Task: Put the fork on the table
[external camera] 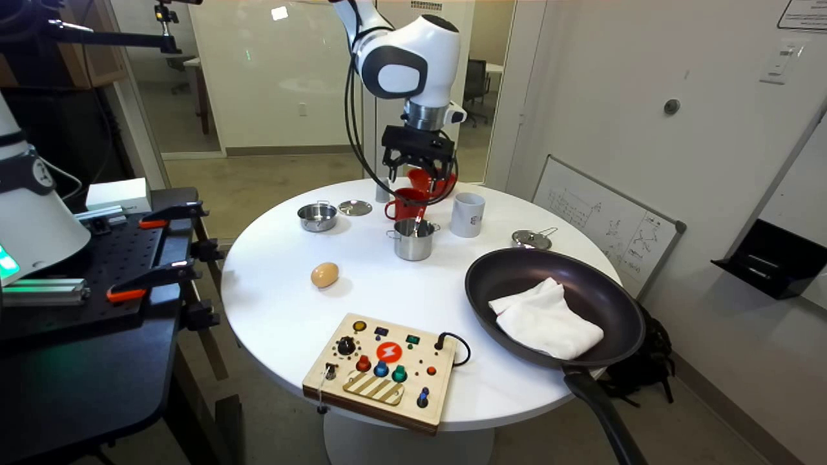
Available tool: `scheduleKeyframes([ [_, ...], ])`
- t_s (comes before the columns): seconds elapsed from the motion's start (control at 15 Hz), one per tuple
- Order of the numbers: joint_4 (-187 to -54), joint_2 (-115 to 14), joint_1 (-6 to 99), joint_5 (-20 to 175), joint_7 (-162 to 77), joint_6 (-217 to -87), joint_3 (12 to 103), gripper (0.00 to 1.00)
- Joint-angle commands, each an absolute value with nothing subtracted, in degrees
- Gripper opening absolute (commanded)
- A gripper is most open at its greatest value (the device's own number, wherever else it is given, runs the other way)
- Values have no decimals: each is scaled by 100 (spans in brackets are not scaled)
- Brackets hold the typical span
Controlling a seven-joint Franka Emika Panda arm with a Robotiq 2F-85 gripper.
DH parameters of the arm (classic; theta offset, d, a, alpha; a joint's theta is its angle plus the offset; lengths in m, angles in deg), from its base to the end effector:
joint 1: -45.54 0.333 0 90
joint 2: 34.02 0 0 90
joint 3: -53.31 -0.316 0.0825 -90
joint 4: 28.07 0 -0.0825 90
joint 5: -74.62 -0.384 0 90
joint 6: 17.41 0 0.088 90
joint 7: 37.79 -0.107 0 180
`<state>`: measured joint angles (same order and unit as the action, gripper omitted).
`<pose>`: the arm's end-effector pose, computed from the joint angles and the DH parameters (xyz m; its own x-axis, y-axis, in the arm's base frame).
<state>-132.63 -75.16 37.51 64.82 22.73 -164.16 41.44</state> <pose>0.6459 0.0335 0.1487 0.5955 0.7777 0.2014 0.8027 -0.5859 -0.1109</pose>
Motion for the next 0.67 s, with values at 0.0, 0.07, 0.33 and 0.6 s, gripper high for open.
scheduleKeyframes([
  [0.0, -12549, -8012, 3764, 6585, 2061, -16067, 4131, 100],
  [0.07, -12426, -8106, 3797, 6607, 1995, -16041, 4161, 100],
  [0.33, -12078, -8356, 3824, 6631, 1897, -15907, 4170, 100],
  [0.6, -11811, -8524, 3845, 6649, 1710, -15752, 4201, 100],
])
